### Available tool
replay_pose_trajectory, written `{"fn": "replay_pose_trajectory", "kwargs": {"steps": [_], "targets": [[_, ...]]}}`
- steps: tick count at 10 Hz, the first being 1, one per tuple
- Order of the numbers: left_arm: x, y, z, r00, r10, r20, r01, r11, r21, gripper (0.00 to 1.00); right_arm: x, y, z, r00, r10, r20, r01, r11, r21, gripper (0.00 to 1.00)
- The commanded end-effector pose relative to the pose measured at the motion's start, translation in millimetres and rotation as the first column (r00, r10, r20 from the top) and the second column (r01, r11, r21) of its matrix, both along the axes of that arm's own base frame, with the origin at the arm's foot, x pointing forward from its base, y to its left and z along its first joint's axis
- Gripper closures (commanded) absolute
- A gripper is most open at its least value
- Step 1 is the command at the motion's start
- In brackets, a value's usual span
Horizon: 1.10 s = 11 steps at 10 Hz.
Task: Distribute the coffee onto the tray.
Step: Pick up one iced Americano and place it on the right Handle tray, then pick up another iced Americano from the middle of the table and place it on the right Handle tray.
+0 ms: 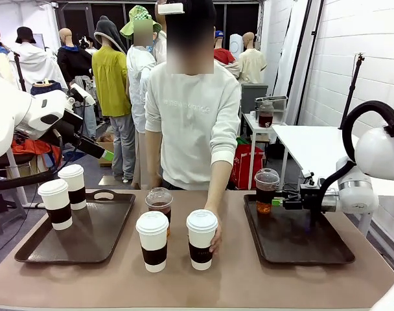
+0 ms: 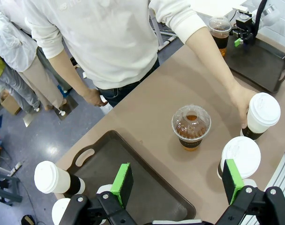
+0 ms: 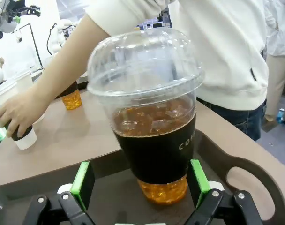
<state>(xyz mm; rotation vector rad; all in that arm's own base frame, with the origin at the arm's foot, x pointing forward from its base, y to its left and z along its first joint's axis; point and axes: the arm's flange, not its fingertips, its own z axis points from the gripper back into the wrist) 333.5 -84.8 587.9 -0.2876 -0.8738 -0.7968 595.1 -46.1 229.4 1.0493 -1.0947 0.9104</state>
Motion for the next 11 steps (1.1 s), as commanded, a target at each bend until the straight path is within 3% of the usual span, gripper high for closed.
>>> {"fn": "replay_pose_trajectory", "kwargs": {"steps": [1, 4, 5, 11], "targets": [[0, 1, 0, 1.000, -0.001, -0.002, 0.001, 1.000, -0.005, 0.00, -20, -3, 9, 1.000, -0.019, 0.003, 0.019, 1.000, -0.023, 0.00], [0, 1, 0, 1.000, -0.001, -0.002, 0.001, 1.000, -0.005, 0.00, -40, -9, 10, 0.998, -0.066, 0.002, 0.066, 0.996, -0.060, 0.00], [0, 1, 0, 1.000, -0.001, -0.002, 0.001, 1.000, -0.005, 0.00, -23, -10, 7, 1.000, -0.028, -0.012, 0.028, 1.000, -0.008, 0.00], [0, 1, 0, 1.000, -0.001, -0.002, 0.001, 1.000, -0.005, 0.00, -23, -10, 7, 1.000, -0.028, -0.012, 0.028, 1.000, -0.008, 0.00]]}}
